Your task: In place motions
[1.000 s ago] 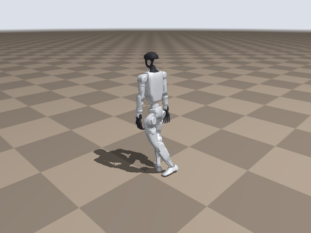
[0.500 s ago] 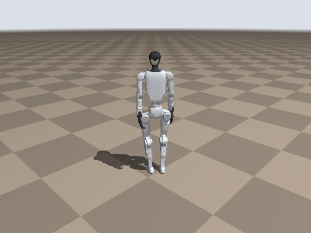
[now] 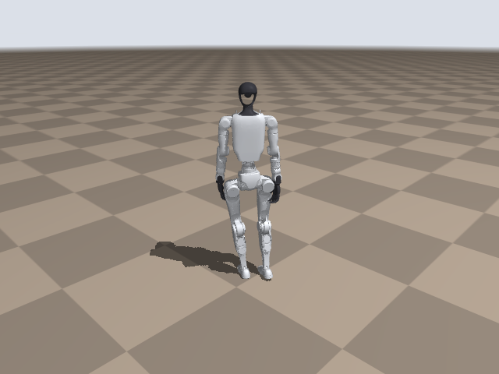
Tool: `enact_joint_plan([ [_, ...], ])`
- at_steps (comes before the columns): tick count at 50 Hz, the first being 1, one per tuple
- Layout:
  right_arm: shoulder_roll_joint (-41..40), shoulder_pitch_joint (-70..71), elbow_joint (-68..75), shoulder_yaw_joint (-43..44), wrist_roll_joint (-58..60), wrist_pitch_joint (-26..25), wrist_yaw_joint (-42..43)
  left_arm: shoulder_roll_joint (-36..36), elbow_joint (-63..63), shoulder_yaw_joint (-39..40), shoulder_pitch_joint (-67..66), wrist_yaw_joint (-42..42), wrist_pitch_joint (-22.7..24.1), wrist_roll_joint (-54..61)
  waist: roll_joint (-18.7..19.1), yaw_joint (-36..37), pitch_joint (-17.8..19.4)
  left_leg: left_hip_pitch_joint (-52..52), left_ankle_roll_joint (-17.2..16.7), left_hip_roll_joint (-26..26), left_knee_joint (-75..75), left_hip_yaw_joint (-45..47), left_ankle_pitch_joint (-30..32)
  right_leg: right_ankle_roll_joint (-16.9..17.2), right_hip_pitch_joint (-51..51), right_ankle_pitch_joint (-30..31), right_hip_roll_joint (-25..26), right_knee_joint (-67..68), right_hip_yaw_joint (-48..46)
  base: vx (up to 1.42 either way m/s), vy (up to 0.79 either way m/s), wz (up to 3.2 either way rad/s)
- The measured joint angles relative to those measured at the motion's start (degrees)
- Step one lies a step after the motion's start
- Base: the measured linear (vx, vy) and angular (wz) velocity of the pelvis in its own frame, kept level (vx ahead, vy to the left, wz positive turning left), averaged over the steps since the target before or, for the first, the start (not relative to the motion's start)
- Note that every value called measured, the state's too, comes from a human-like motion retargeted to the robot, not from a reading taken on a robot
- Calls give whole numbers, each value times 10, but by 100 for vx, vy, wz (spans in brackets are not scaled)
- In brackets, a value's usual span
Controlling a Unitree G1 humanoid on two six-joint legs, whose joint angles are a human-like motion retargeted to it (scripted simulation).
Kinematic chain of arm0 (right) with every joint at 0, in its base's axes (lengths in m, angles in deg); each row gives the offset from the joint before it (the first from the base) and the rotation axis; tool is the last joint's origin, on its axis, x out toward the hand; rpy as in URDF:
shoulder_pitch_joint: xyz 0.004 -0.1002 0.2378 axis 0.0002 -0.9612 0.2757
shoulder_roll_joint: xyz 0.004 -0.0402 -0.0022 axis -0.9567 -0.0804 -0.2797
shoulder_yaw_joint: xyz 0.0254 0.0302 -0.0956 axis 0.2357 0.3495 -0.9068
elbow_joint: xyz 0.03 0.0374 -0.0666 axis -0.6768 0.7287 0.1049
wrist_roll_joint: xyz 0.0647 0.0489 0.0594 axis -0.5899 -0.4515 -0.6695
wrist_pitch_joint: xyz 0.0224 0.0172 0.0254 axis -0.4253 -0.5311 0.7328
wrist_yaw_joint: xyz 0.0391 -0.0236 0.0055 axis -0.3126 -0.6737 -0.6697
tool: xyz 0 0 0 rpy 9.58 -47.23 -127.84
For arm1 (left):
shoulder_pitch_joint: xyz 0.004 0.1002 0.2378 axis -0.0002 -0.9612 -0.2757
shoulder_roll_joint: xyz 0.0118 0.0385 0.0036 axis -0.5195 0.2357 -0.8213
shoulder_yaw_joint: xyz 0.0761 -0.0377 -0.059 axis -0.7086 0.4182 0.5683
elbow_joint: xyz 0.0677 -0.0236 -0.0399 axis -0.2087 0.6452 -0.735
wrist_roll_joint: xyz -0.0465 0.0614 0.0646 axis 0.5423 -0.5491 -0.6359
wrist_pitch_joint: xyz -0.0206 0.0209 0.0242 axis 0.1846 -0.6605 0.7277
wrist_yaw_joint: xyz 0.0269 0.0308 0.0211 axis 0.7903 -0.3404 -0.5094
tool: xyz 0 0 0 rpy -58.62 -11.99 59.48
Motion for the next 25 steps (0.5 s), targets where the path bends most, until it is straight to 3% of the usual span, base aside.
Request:
enact_joint_plan([
  [3,-1,0,8,4,-5,-1,-3,1,-1,-9,-7,-1,3,-13,0,2,5,-12,-9,-7,8,-44,8,17,-5,12,19,12,94,4,-13,201],
  [5,0,-1,11,5,-3,-2,-6,0,1,-16,-11,1,4,-19,0,4,8,-21,-16,-16,13,-82,13,31,-5,6,17,19,106,8,-18,237],
  [9,1,-4,7,-1,0,0,-12,-10,3,-19,-17,4,1,-26,-11,48,26,-28,-32,-35,16,-128,25,-4,13,-17,-1,8,5,9,-17,205],
  [14,10,-10,-5,8,7,4,-24,-14,12,-23,-16,-15,0,-18,-23,118,48,-40,-16,-57,13,-149,-2,17,39,-18,-51,-15,-125,17,-4,238],
  [17,18,-14,-8,22,14,3,-18,-12,16,-20,-22,-19,5,-8,-35,146,45,-55,20,-49,2,-78,-62,20,58,-18,-77,-43,-215,27,9,284],
  [19,21,-19,-11,27,13,4,-14,-13,17,-19,-26,-21,6,-5,-41,144,37,-63,28,-23,-6,26,-107,29,69,-21,-95,-57,-289,34,13,344],
  [25,21,-35,-33,42,18,11,-16,-13,18,5,-25,-41,6,13,-69,116,8,-36,-18,70,35,413,-188,62,94,-31,-133,-84,-510,41,25,379],
])
